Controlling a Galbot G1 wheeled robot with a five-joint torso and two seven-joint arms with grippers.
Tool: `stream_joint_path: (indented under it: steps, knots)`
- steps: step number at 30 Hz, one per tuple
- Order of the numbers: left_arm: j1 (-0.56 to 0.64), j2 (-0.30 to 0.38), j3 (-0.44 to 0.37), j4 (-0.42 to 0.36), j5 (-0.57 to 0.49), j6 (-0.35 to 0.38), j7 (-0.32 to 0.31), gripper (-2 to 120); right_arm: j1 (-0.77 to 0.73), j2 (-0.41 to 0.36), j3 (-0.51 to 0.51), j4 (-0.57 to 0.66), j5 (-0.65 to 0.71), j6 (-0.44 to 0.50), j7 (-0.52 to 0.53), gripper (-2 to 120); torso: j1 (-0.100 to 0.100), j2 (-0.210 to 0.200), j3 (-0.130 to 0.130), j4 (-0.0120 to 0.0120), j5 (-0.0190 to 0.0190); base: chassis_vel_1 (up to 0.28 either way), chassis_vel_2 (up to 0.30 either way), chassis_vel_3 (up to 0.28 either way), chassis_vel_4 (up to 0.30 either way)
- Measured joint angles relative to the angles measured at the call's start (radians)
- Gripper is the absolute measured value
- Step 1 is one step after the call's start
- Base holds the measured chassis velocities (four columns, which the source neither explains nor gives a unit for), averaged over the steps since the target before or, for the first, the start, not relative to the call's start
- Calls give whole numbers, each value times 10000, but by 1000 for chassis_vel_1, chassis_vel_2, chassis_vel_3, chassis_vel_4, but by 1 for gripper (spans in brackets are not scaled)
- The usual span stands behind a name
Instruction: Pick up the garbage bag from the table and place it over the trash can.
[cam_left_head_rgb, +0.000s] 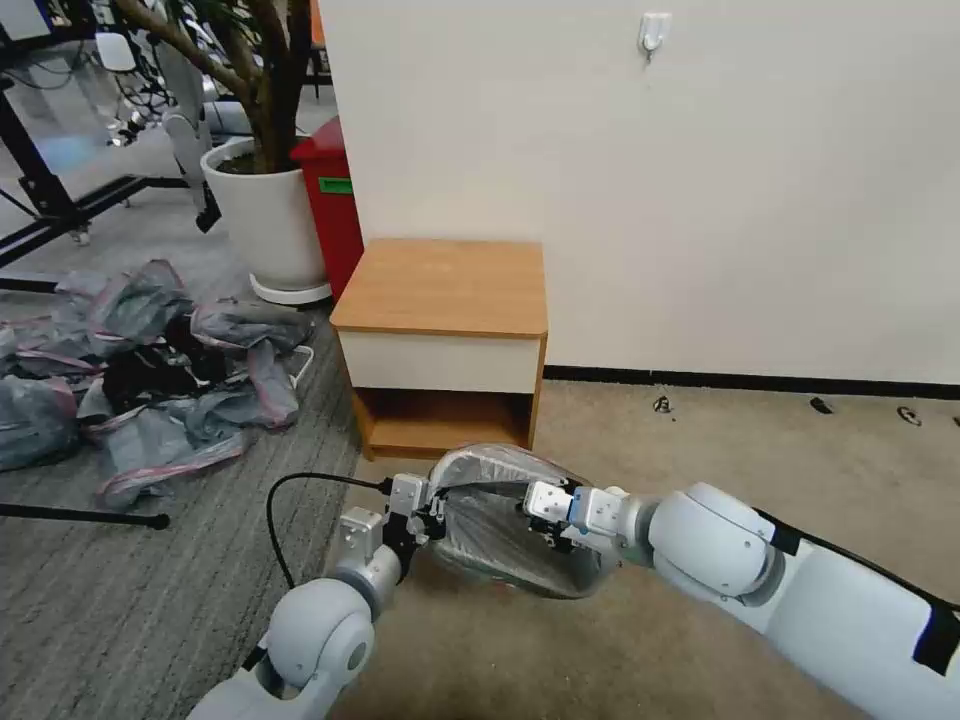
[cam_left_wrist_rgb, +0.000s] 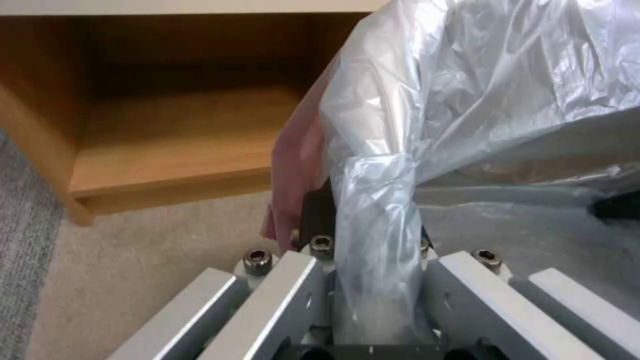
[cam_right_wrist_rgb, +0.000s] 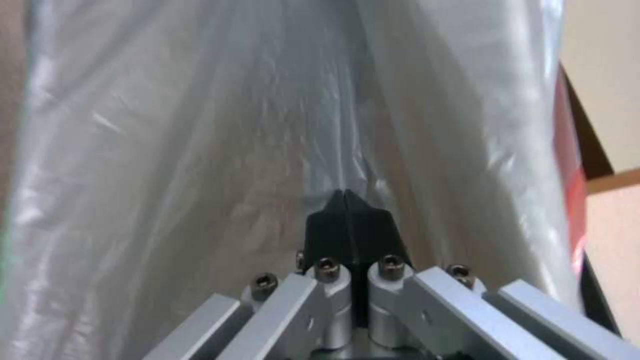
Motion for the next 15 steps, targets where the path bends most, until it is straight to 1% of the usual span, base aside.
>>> stream_joint_path:
  steps: [8,15]
  knots:
    - [-118,-117,169,152,37,-86,0,3,-495,500,271,-378,-474,11,-73,0,-1,0,0,0,1,0,0,0,0]
    - [-135,-170,262,185,63,-99,-1,3,-583,888,320,-741,-732,18,-110,0,-1,0,0,1,0,0,0,0,0]
